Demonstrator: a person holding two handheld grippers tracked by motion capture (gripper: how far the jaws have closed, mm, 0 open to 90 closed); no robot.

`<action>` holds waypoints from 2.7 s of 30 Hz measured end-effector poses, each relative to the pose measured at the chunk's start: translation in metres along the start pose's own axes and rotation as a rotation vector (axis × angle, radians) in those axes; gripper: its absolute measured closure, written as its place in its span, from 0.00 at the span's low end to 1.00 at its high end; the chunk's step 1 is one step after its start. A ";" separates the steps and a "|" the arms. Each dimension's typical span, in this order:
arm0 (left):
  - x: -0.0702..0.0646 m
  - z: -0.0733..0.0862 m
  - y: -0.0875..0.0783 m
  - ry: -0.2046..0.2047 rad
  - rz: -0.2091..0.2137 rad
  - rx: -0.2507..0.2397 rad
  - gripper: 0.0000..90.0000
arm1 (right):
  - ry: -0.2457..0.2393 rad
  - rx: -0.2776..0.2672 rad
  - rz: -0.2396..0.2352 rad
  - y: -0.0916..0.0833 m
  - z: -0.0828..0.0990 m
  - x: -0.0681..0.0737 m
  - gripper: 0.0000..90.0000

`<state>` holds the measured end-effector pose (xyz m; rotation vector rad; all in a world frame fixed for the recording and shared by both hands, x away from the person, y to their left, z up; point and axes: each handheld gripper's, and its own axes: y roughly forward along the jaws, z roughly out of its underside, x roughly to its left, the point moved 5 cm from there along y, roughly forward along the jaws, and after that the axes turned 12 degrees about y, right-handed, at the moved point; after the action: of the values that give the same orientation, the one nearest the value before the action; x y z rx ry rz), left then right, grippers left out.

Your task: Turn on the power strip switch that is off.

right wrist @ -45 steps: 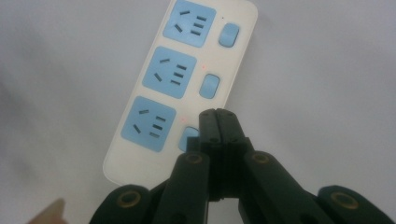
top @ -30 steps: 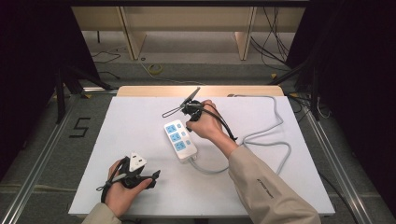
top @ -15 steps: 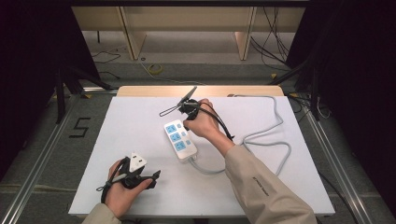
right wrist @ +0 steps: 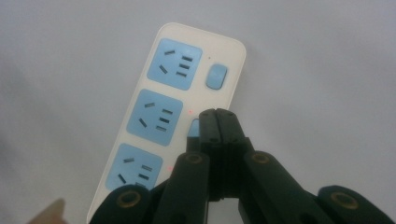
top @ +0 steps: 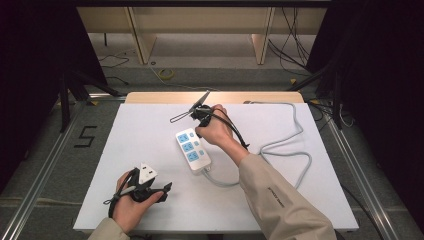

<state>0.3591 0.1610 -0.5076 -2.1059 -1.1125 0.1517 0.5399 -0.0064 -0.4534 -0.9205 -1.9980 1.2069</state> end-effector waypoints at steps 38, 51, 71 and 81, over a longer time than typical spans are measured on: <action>0.001 0.002 -0.001 -0.001 -0.001 0.002 0.27 | 0.006 -0.016 0.002 0.011 -0.020 0.004 1.00; 0.000 0.002 -0.002 -0.001 0.002 -0.001 0.27 | 0.008 -0.015 0.006 0.019 -0.024 0.006 1.00; 0.001 0.003 -0.002 0.000 0.004 0.002 0.27 | 0.028 -0.024 0.003 0.033 -0.029 0.003 1.00; 0.001 0.003 -0.002 0.001 0.003 0.001 0.28 | 0.036 -0.027 0.005 0.036 -0.030 0.004 1.00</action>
<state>0.3573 0.1638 -0.5084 -2.1065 -1.1081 0.1523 0.5700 0.0227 -0.4736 -0.9535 -1.9891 1.1611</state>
